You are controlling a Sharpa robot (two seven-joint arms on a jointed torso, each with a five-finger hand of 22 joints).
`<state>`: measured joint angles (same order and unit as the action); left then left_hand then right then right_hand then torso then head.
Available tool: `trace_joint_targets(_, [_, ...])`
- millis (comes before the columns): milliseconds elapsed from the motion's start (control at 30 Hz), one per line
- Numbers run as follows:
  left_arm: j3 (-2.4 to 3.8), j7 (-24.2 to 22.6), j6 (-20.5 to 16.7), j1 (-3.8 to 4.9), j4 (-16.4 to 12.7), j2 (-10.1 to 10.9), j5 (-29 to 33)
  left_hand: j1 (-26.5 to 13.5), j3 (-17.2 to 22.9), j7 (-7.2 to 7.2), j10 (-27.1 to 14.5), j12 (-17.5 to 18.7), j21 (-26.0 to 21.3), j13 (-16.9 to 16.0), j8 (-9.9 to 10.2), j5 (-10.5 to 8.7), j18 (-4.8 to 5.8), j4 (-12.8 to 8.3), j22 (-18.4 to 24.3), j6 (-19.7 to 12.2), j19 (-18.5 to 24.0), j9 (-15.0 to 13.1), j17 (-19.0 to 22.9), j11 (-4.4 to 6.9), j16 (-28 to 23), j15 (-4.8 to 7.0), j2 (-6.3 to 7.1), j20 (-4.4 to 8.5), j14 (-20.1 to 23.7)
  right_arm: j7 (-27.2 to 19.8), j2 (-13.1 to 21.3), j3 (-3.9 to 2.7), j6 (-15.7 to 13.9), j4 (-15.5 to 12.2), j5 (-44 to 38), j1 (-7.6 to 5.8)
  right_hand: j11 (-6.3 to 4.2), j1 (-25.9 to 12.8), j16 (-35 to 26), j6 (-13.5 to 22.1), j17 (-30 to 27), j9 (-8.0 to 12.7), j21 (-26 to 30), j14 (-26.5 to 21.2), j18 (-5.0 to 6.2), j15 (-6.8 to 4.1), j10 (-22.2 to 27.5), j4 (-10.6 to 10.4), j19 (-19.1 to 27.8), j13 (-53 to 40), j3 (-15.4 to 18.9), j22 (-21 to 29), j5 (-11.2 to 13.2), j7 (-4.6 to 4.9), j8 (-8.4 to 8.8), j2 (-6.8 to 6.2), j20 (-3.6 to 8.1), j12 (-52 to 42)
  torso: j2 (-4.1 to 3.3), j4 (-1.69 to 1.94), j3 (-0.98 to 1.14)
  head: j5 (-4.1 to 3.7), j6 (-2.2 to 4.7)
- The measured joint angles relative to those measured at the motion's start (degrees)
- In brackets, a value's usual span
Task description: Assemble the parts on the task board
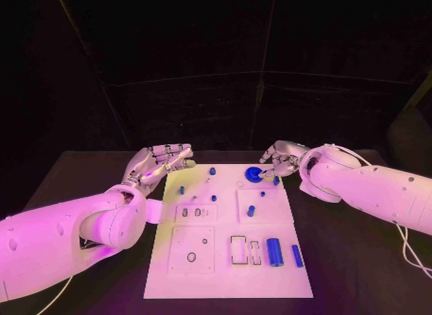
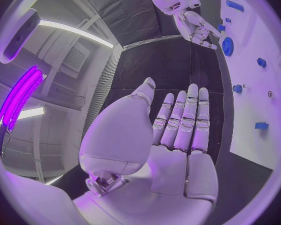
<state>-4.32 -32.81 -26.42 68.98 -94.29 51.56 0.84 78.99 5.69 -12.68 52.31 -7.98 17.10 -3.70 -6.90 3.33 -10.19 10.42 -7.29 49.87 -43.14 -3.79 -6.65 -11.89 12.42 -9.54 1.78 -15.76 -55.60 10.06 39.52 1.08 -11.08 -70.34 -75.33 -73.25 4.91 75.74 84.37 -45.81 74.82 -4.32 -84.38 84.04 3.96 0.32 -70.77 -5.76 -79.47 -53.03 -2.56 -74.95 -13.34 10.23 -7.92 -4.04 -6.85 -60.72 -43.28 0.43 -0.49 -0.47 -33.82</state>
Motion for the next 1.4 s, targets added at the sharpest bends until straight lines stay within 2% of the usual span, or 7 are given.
trace_joint_targets(167, [-0.01,0.0,0.0,-0.02,0.3,-0.2,0.0,0.0,0.0,0.00,0.0,0.0,0.0,0.0,0.0,0.00,0.00,0.0,0.0,0.0,0.0,0.0,0.0,0.00,0.0,0.00,0.00,0.00,0.0,0.1,-1.3,0.00,1.7,1.1,0.0,0.00,0.11,0.8,0.8,0.0,0.1,-0.1,-0.8,0.0,-0.03,0.00,-2.2,-0.3,-1.2,-5.4,0.4,0.0,0.0,0.00,-0.69,0.21,-0.30,-4.6,0.00,0.07,-0.05,-0.09,-0.16])
trace_joint_targets(200, [-0.01,0.0,0.1,-0.02,0.4,-0.2,0.0,0.0,0.0,0.00,0.0,0.0,0.0,0.0,0.0,0.00,0.00,0.0,0.0,0.0,0.0,0.0,0.0,0.00,0.0,0.00,0.00,0.00,0.0,0.1,-1.5,0.00,1.9,1.3,0.0,0.00,0.12,1.0,0.9,0.0,0.1,-0.1,-0.8,0.0,-0.87,0.00,-2.6,-0.3,-1.4,-6.4,0.6,0.0,0.0,0.00,-0.74,0.41,-0.21,-5.4,0.00,0.08,-0.05,-0.13,-0.16])
trace_joint_targets(233, [-0.01,0.0,0.1,-0.02,0.4,-0.2,0.0,0.0,0.0,0.00,0.0,0.0,0.0,0.0,0.0,0.00,0.00,0.0,0.0,0.0,0.0,0.0,0.0,0.00,0.0,0.00,0.00,0.00,0.0,0.1,-1.8,0.00,2.1,1.6,0.0,0.00,0.14,1.3,1.2,0.0,0.1,-0.1,-0.8,0.0,-0.90,0.00,-2.9,-0.3,-1.4,-7.5,0.6,0.0,0.0,0.00,-1.06,0.66,-0.22,-6.3,0.00,0.09,-0.06,-0.15,-0.16])
trace_joint_targets(567, [-0.01,0.0,0.2,-0.02,0.6,-0.4,0.0,0.0,0.0,0.00,0.0,0.0,0.0,0.0,0.0,0.00,0.00,0.0,0.0,0.0,0.0,0.0,0.0,0.00,0.0,0.00,0.00,0.00,0.0,0.2,-3.6,0.00,3.8,3.1,-0.7,0.02,0.22,3.7,1.5,0.0,0.1,-0.1,-1.2,0.0,-0.88,0.00,-4.9,0.8,-1.8,-13.3,0.7,0.0,1.3,0.00,-1.89,1.71,-0.20,-11.1,0.00,0.13,-0.07,-0.13,-0.57])
trace_joint_targets(1100, [-0.01,0.0,0.3,-0.02,0.9,-0.5,0.0,0.0,0.2,0.00,0.0,0.0,0.0,0.0,0.0,0.00,0.00,-0.2,0.0,0.0,0.0,0.0,0.0,0.00,0.0,0.00,0.00,0.00,0.0,0.9,-3.9,-0.02,4.4,3.3,-3.7,0.01,-0.09,6.5,2.1,-1.6,0.1,-0.2,-1.9,0.0,-0.88,0.00,-7.0,2.8,-2.9,-17.7,-1.4,0.0,2.6,-0.28,-3.17,3.36,-0.25,-14.2,0.03,0.07,-0.02,0.01,-0.69])
trace_joint_targets(1267, [-0.01,0.0,0.3,-0.02,0.9,-0.5,0.0,0.0,0.2,0.00,0.0,0.0,0.0,0.0,0.0,0.00,0.00,-0.2,0.0,0.0,0.0,0.0,0.0,0.00,0.0,0.00,0.00,0.00,0.0,1.0,-4.1,-0.04,4.3,3.2,-5.2,0.00,-0.12,7.0,2.3,-3.5,0.1,-0.2,-2.1,0.0,-0.88,0.00,-7.9,3.8,-3.3,-19.2,-2.4,0.0,2.6,-0.39,-3.82,3.84,-0.20,-15.4,0.03,0.06,0.01,0.03,-0.68])
trace_joint_targets(1400, [-0.01,0.0,0.4,-0.02,0.9,-0.5,0.0,0.0,0.2,0.00,0.0,0.0,0.0,0.0,0.0,0.00,0.00,-0.2,0.0,0.0,0.0,0.0,0.0,0.00,0.0,0.00,0.00,0.00,0.0,1.0,-4.2,-0.01,3.9,2.9,-6.2,0.01,-0.72,7.0,2.3,-6.0,0.1,-0.3,-2.4,0.0,-0.87,0.00,-9.3,3.9,-3.7,-21.2,-3.0,0.0,2.7,-0.80,-4.58,3.80,0.02,-17.1,0.03,0.05,0.01,0.01,-0.68])
